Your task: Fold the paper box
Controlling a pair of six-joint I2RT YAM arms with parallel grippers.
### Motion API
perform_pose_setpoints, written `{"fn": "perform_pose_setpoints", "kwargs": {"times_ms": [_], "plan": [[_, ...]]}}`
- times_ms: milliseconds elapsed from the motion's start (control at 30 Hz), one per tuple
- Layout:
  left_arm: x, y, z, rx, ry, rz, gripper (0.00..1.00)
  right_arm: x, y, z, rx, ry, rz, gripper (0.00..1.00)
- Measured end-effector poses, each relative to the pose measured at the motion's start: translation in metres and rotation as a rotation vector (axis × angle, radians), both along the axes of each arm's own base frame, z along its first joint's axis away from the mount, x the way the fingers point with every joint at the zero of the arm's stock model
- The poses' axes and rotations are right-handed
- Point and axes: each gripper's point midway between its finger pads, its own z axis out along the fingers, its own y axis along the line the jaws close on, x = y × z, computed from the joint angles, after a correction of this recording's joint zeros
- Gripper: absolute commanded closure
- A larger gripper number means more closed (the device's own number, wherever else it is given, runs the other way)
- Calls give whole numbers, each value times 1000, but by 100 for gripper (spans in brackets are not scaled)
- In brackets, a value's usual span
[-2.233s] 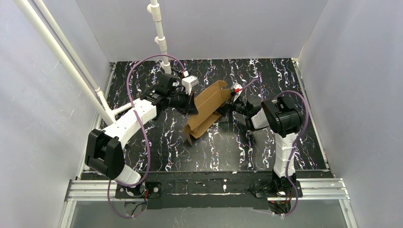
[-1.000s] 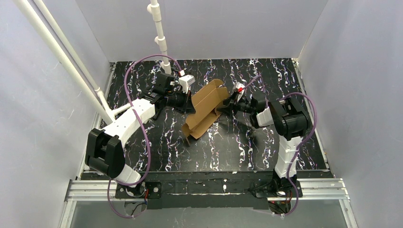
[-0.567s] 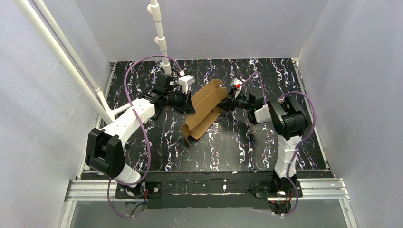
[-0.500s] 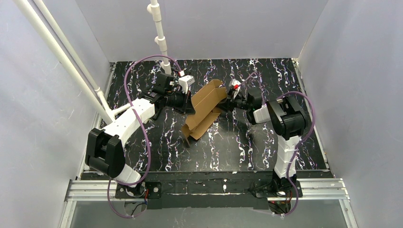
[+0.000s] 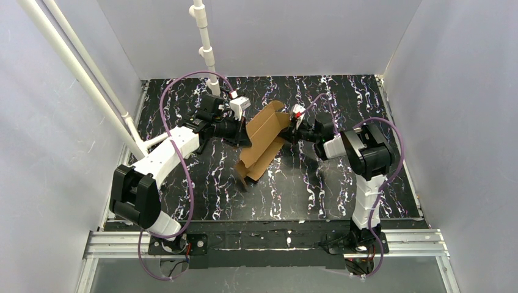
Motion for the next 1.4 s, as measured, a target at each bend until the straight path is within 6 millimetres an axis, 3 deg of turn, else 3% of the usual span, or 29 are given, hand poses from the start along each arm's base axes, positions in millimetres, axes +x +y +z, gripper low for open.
{"fn": "perform_pose_setpoints", "kwargs": {"times_ms": [167, 333, 433, 500, 600, 700, 867, 1100, 1300, 1400], "plan": [[0, -2, 2, -16, 19, 17, 97, 2, -3, 1, -19, 6, -37, 99], [3, -4, 10, -39, 39, 51, 70, 11, -8, 10, -138, 108, -77, 99], [3, -2, 17, -57, 59, 87, 58, 27, -14, 25, -243, 131, -104, 99], [4, -1, 20, -74, 68, 113, 52, 26, -23, 29, -318, 150, -115, 99], [4, 2, 20, -91, 80, 146, 45, 13, -40, 21, -435, 209, -122, 99], [1, 10, 11, -85, 96, 187, 37, -12, -63, 1, -578, 324, -118, 98], [-8, 33, 1, -64, 63, 276, 21, -48, -97, -14, -772, 478, -114, 82], [-35, 54, 19, -177, -23, 391, 18, -67, -124, -22, -913, 559, -143, 59], [-66, 60, -19, -250, 105, 481, 19, -68, -130, -24, -939, 564, -159, 50], [-80, 62, -36, -289, 171, 529, 19, -72, -133, -30, -952, 575, -164, 52]]}}
